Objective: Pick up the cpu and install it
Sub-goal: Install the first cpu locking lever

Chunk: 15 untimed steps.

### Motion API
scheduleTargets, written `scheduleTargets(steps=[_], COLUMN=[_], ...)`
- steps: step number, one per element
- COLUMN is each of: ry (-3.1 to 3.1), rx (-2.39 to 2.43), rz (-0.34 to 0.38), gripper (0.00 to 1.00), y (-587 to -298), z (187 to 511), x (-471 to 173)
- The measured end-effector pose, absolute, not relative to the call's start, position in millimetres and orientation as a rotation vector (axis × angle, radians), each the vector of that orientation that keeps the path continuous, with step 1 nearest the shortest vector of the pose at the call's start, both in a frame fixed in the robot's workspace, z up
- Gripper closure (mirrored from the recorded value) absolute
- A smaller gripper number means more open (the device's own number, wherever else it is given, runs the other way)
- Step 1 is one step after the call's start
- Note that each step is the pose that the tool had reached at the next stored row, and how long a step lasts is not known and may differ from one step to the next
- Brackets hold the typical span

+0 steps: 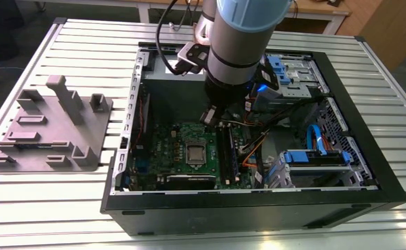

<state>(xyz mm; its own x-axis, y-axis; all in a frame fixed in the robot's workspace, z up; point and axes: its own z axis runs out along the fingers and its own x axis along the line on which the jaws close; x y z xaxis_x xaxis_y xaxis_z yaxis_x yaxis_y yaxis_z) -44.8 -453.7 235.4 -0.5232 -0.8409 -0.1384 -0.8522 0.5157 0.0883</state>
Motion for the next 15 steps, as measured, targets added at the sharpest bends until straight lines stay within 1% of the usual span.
scheduleTargets(steps=[6, 15], ry=[2.674, 2.667], rx=[-1.497, -1.511], rz=[0.202, 0.200], gripper=[0.90, 0.90], y=[-456.0, -463.2], z=[235.3, 235.3], x=[-44.8, -48.0])
